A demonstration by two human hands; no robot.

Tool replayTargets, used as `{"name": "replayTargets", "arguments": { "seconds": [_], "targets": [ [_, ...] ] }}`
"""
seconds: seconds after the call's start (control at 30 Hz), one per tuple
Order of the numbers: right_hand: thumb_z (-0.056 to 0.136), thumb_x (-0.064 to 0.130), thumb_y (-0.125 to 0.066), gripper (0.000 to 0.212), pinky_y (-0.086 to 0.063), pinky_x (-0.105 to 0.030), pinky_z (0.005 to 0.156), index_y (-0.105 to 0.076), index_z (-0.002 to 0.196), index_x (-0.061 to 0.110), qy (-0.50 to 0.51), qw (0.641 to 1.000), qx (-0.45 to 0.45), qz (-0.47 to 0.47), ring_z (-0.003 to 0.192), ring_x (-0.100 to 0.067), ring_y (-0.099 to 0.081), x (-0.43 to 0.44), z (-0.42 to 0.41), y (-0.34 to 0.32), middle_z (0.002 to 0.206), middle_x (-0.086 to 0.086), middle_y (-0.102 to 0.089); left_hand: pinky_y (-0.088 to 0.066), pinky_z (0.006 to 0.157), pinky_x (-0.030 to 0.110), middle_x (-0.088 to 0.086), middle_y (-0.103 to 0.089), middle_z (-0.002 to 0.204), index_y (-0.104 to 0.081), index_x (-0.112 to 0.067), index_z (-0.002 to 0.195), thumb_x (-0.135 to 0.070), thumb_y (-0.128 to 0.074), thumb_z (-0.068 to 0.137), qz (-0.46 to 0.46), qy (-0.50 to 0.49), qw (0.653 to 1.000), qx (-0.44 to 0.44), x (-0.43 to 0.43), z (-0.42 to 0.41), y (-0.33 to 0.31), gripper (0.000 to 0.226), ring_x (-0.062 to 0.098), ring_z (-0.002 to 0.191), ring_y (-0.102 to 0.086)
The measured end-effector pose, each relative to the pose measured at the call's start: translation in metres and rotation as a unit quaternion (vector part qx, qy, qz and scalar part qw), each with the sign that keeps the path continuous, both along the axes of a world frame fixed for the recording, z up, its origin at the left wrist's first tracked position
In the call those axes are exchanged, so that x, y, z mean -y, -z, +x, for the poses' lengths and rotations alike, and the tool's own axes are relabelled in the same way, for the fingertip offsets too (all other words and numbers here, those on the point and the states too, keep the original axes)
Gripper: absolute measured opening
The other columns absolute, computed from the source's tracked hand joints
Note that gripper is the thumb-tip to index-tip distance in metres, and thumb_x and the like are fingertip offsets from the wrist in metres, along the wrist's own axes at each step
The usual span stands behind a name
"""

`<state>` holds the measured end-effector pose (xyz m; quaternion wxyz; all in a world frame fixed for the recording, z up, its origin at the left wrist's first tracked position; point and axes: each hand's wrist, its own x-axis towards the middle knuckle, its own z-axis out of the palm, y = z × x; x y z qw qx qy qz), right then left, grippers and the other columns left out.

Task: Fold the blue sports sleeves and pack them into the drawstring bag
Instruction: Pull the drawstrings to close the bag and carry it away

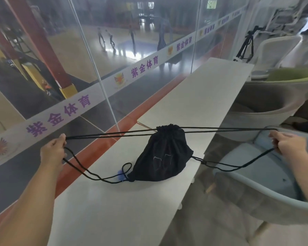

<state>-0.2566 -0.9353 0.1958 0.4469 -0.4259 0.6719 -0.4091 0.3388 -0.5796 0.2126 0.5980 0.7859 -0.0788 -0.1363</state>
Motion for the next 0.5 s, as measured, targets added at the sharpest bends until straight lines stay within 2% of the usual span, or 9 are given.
{"name": "replayTargets", "arguments": {
  "seconds": [0.07,0.13,0.23,0.3,0.33,0.4,0.43,0.47,0.5],
  "targets": [
    [0.094,0.02,-0.067,0.018,-0.043,-0.011,0.039,-0.07,0.083,0.006,-0.023,1.0,-0.006,-0.004,0.051,-0.014,-0.05,-0.019,0.014,0.017,0.038,0.01,-0.058,-0.05,0.076,0.046,0.004,-0.062,0.091,-0.065,-0.015,0.091,-0.044,-0.064,0.094,0.014,-0.029,0.999,-0.018,-0.004,-0.007,0.017,0.029,0.019,0.074,-0.052],
    [0.096,0.023,-0.065,0.024,-0.047,-0.02,0.045,-0.07,0.088,0.0,-0.044,0.999,0.001,0.005,0.051,-0.016,-0.053,-0.037,0.031,0.037,0.046,0.0,-0.062,-0.046,0.07,0.041,0.003,-0.059,0.081,-0.063,-0.017,0.081,-0.042,-0.062,0.096,0.009,-0.044,0.998,-0.039,-0.008,-0.019,0.032,0.029,0.018,0.065,-0.049],
    [0.097,0.024,-0.063,0.03,-0.043,-0.029,0.057,-0.07,0.084,-0.002,-0.07,0.996,-0.02,0.041,0.063,-0.024,-0.054,-0.064,0.051,0.072,0.071,-0.015,-0.064,-0.037,0.054,0.033,0.008,-0.05,0.071,-0.057,-0.018,0.071,-0.042,-0.059,0.096,0.004,-0.055,0.996,-0.065,-0.018,-0.04,0.059,0.035,0.017,0.054,-0.041],
    [0.095,0.023,-0.065,0.029,-0.046,-0.033,0.066,-0.071,0.102,-0.004,-0.12,0.987,-0.072,0.073,0.074,-0.027,-0.059,-0.084,0.066,0.092,0.088,-0.017,-0.069,-0.039,0.056,0.033,0.017,-0.053,0.078,-0.058,-0.014,0.074,-0.039,-0.056,0.099,0.037,-0.038,0.996,-0.066,-0.029,-0.058,0.083,0.035,0.019,0.057,-0.045],
    [0.091,0.025,-0.07,0.041,-0.05,-0.036,0.077,-0.065,0.122,-0.002,-0.16,0.976,-0.115,0.093,0.09,-0.03,-0.062,-0.095,0.076,0.098,0.104,-0.018,-0.068,-0.043,0.062,0.034,0.022,-0.059,0.088,-0.062,-0.011,0.082,-0.039,-0.054,0.1,0.074,-0.017,0.995,-0.071,-0.033,-0.067,0.097,0.034,0.022,0.065,-0.052],
    [0.076,0.034,-0.083,0.088,-0.043,-0.047,0.105,-0.038,0.15,0.019,-0.261,0.94,-0.205,0.082,0.129,-0.032,-0.051,-0.111,0.094,0.108,0.144,-0.012,-0.052,-0.044,0.091,0.043,0.021,-0.059,0.13,-0.063,-0.013,0.118,-0.045,-0.054,0.097,0.247,0.051,0.966,-0.056,-0.034,-0.091,0.115,0.039,0.033,0.107,-0.058],
    [0.068,0.04,-0.087,0.104,-0.038,-0.051,0.111,-0.028,0.153,0.029,-0.306,0.922,-0.233,0.047,0.138,-0.028,-0.043,-0.116,0.106,0.105,0.152,-0.004,-0.044,-0.037,0.105,0.048,0.016,-0.046,0.148,-0.054,-0.019,0.136,-0.05,-0.059,0.093,0.338,0.082,0.937,-0.03,-0.029,-0.104,0.116,0.053,0.036,0.129,-0.045],
    [0.062,0.046,-0.088,0.113,-0.033,-0.052,0.115,-0.023,0.154,0.035,-0.35,0.906,-0.239,0.003,0.143,-0.024,-0.037,-0.12,0.121,0.095,0.155,0.002,-0.04,-0.029,0.113,0.053,0.012,-0.032,0.158,-0.043,-0.024,0.146,-0.055,-0.065,0.087,0.383,0.112,0.917,0.015,-0.022,-0.117,0.114,0.07,0.037,0.142,-0.032],
    [0.058,0.052,-0.087,0.118,-0.03,-0.05,0.117,-0.02,0.154,0.038,-0.391,0.891,-0.228,-0.033,0.145,-0.019,-0.033,-0.12,0.136,0.083,0.156,0.006,-0.037,-0.025,0.117,0.055,0.008,-0.023,0.163,-0.035,-0.027,0.151,-0.059,-0.07,0.082,0.383,0.154,0.908,0.065,-0.01,-0.129,0.106,0.085,0.035,0.147,-0.023]
  ]
}}
